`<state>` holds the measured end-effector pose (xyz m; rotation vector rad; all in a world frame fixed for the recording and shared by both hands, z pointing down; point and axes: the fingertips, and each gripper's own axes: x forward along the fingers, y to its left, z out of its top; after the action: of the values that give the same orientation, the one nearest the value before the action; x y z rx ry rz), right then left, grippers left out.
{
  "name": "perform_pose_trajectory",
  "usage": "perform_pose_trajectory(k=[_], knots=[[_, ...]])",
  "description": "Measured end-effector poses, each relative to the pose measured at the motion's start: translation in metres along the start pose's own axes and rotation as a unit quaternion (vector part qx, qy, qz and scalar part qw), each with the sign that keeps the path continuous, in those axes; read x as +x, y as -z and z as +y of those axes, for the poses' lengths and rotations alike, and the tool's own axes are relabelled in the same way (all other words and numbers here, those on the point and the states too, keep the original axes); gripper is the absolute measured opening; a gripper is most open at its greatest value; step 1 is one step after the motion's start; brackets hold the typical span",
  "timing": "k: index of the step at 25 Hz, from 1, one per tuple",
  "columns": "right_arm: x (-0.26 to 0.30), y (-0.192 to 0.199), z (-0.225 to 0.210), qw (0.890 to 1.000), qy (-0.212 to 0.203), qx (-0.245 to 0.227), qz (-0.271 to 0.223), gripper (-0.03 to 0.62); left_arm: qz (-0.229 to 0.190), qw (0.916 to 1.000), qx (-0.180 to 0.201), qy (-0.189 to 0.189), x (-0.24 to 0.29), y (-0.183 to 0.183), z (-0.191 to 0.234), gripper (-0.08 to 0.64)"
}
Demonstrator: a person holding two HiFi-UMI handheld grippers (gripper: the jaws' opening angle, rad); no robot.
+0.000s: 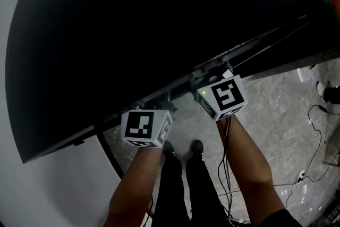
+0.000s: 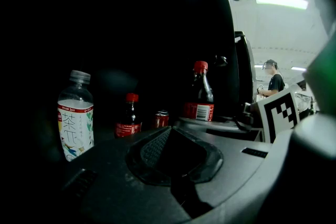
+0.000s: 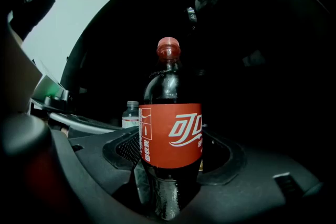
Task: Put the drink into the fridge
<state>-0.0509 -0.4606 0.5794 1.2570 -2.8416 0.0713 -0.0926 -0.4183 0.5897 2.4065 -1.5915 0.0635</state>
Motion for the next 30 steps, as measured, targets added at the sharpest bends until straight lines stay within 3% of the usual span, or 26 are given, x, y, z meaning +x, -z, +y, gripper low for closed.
perform_pose_trajectory(k=[21, 27, 30], knots=[[-0.019, 0.004, -0.004, 0.999, 0.042, 0.002, 0.032, 0.328, 0.001, 1.0000, -0.005, -0.001, -0.022, 0.002, -0.009, 0.011], [-0.061, 0.002, -0.001, 0.997, 0.059, 0.028, 0.039, 0.328, 0.019, 0.9998, -0.010, 0.001, -0.041, 0.011, -0.025, 0.011], [-0.100, -0.004, 0.016, 0.996, 0.045, 0.055, 0.047, 0.327, 0.045, 0.9989, -0.012, 0.005, -0.070, 0.020, -0.042, 0.011]])
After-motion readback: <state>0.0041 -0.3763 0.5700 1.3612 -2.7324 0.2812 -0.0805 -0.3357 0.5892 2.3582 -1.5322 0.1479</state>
